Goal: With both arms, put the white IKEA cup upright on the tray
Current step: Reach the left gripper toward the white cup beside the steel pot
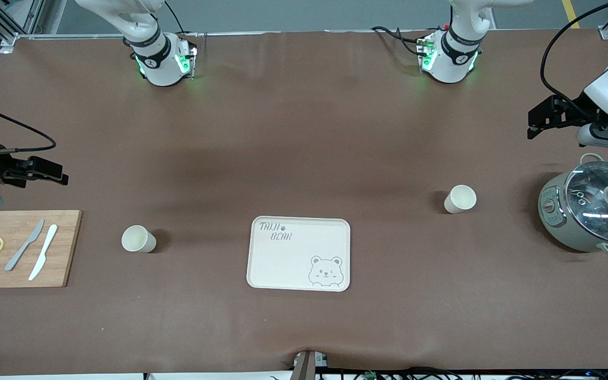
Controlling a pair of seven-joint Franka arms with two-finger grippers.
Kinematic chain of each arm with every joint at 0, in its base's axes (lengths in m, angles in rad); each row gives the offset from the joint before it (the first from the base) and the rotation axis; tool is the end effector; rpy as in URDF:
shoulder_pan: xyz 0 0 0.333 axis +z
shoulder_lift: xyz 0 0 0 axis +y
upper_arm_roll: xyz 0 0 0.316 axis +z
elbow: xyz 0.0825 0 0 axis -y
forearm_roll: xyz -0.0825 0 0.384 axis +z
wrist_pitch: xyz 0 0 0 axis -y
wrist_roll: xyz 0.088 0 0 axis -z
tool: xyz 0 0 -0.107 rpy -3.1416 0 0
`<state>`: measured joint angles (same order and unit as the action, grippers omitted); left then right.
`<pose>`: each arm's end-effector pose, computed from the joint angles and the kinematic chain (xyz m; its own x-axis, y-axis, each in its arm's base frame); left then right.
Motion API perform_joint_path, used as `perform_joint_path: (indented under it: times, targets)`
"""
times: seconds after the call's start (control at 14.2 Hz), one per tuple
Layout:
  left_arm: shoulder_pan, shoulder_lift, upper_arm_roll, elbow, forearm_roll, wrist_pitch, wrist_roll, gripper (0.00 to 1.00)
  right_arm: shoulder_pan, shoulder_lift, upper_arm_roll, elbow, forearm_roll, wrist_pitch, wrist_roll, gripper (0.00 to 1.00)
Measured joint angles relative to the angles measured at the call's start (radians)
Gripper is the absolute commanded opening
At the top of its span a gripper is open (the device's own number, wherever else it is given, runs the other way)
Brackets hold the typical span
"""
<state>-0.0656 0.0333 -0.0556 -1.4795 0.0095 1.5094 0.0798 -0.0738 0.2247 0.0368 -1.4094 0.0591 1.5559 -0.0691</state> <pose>0.5553 -0.0660 0.6434 0.9800 -0.1991 -0.0039 -0.1991 -0.9800 -0.0073 0.6184 -0.0190 0.5675 0.9968 0.0326 -0.0731 0.0273 -0.9970 -0.0723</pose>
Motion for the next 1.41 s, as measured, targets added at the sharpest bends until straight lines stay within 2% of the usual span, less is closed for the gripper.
perform_joint_path:
  times: [0.63,0.85,1.06,1.41]
  targets:
    - [-0.004,0.000,-0.006,-0.004,0.000,-0.011,0.003,1.00,0.000,0.000,0.000,0.000,0.000,0.000,0.000,1.00]
    - [-0.004,0.005,-0.006,-0.040,0.000,-0.003,0.003,1.00,0.000,0.000,0.000,0.000,0.000,0.000,0.000,1.00]
    - [-0.003,0.010,-0.006,-0.139,0.000,0.104,0.003,1.00,0.000,0.000,0.000,0.000,0.000,0.000,0.000,1.00]
    - [0.002,-0.009,-0.005,-0.377,0.000,0.371,0.023,1.00,0.000,0.000,0.000,-0.001,0.000,0.000,0.000,1.00]
